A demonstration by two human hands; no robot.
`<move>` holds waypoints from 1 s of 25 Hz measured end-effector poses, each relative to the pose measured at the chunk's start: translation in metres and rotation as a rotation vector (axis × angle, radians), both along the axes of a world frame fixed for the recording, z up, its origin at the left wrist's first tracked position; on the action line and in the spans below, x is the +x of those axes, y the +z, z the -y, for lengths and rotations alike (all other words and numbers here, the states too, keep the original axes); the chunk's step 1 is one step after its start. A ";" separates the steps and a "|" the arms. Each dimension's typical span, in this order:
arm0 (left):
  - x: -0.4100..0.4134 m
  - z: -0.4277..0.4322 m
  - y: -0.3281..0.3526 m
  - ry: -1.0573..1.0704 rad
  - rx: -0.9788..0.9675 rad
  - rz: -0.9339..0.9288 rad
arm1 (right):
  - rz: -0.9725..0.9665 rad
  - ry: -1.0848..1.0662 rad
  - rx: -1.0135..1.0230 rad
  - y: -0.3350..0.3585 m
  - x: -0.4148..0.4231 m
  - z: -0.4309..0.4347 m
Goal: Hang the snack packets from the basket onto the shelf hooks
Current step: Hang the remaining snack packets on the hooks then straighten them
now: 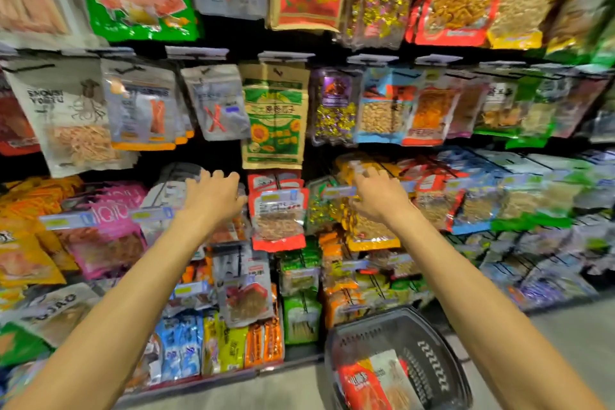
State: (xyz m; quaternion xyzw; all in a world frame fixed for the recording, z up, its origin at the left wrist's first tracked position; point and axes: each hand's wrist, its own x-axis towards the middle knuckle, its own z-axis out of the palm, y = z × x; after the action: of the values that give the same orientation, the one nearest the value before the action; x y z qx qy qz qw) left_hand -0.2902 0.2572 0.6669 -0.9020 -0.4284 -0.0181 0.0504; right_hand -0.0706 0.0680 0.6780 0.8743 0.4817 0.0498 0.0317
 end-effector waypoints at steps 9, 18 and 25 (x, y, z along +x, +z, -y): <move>0.102 0.079 -0.031 -0.207 -0.019 -0.035 | -0.036 -0.113 -0.039 -0.044 0.081 0.092; 0.215 0.117 -0.093 -0.196 -0.126 -0.092 | -0.085 -0.059 -0.100 -0.106 0.190 0.105; 0.259 0.143 -0.179 -0.114 -0.315 -0.142 | -0.229 -0.012 -0.294 -0.196 0.241 0.117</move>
State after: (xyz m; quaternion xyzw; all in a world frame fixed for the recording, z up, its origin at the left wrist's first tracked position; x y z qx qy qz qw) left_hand -0.0310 0.1145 0.4875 -0.9206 -0.3694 0.1100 -0.0625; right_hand 0.1703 -0.0493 0.4819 0.8632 0.4789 -0.1213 0.1044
